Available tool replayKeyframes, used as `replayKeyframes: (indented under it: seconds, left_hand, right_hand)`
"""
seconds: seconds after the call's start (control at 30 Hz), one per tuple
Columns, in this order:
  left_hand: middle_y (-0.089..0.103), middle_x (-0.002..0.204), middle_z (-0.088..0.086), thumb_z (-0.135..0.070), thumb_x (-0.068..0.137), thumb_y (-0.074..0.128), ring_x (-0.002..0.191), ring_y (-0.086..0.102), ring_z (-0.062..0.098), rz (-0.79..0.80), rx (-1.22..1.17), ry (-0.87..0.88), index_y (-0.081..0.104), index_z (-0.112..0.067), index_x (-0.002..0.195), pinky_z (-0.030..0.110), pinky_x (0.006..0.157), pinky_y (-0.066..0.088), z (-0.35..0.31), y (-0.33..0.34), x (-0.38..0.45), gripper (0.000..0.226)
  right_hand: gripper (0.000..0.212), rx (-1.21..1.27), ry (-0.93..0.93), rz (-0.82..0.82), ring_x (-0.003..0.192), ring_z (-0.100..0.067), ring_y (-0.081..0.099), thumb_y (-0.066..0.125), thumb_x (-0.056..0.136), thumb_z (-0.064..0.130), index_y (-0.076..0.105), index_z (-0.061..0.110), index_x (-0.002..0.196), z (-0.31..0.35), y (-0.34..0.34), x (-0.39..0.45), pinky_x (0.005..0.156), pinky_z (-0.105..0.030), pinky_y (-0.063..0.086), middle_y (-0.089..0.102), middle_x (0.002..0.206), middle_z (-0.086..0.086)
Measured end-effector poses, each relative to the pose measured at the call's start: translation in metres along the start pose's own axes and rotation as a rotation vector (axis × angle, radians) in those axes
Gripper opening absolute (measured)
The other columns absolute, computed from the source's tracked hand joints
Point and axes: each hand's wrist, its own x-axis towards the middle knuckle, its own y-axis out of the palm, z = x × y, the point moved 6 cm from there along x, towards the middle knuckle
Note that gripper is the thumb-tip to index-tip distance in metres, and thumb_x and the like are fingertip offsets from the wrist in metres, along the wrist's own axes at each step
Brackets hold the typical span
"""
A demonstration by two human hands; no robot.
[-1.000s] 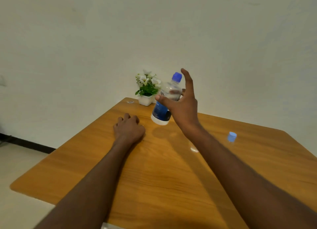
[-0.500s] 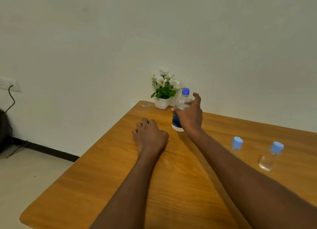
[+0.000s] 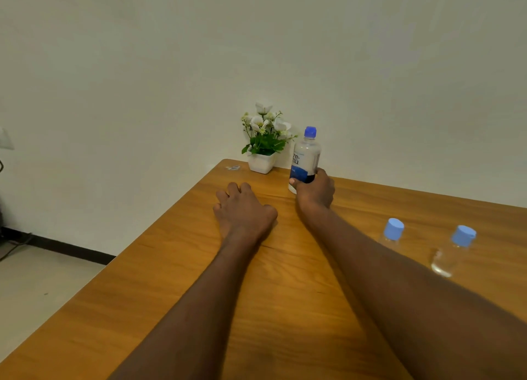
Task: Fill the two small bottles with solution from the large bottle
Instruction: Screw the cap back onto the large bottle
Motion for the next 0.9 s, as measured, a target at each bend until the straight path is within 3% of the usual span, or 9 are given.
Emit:
replayKeyframes:
  seconds: [0.33, 0.57, 0.73, 0.9]
  left_hand:
    - [0.048, 0.141, 0.013, -0.046, 0.092, 0.056, 0.133, 0.039, 0.036, 0.017, 0.042, 0.043, 0.057, -0.013, 0.128, 0.047, 0.101, 0.042, -0.008, 0.012, 0.023, 0.049]
    - [0.05, 0.139, 0.013, -0.047, 0.096, 0.054, 0.132, 0.039, 0.035, 0.005, 0.052, 0.064, 0.058, -0.013, 0.125, 0.049, 0.101, 0.042, -0.009, 0.015, 0.025, 0.044]
    - [0.05, 0.138, 0.012, -0.047, 0.097, 0.054, 0.133, 0.039, 0.034, 0.002, 0.055, 0.07, 0.058, -0.015, 0.126, 0.049, 0.101, 0.042, -0.008, 0.016, 0.027, 0.043]
    - [0.05, 0.138, 0.011, -0.046, 0.098, 0.054, 0.133, 0.039, 0.034, -0.007, 0.047, 0.079, 0.059, -0.015, 0.124, 0.049, 0.101, 0.042, -0.007, 0.018, 0.028, 0.041]
  right_hand:
    - [0.076, -0.168, 0.091, -0.049, 0.124, -0.033, 0.06, 0.088, 0.081, 0.039, 0.046, 0.01, 0.137, -0.002, 0.017, 0.037, 0.097, -0.044, 0.055, 0.06, 0.137, -0.013]
    - [0.058, -0.208, 0.115, -0.064, 0.125, -0.03, 0.061, 0.078, 0.092, 0.031, 0.051, 0.009, 0.139, -0.003, 0.024, 0.051, 0.097, -0.04, 0.053, 0.058, 0.139, -0.013]
    - [0.063, -0.181, 0.135, -0.079, 0.125, -0.033, 0.063, 0.08, 0.091, 0.023, 0.043, 0.009, 0.14, -0.003, 0.022, 0.052, 0.095, -0.041, 0.054, 0.061, 0.139, -0.015]
    - [0.064, -0.212, 0.142, -0.078, 0.125, -0.03, 0.061, 0.081, 0.09, 0.027, 0.047, 0.009, 0.141, -0.001, 0.024, 0.053, 0.094, -0.039, 0.054, 0.059, 0.141, -0.012]
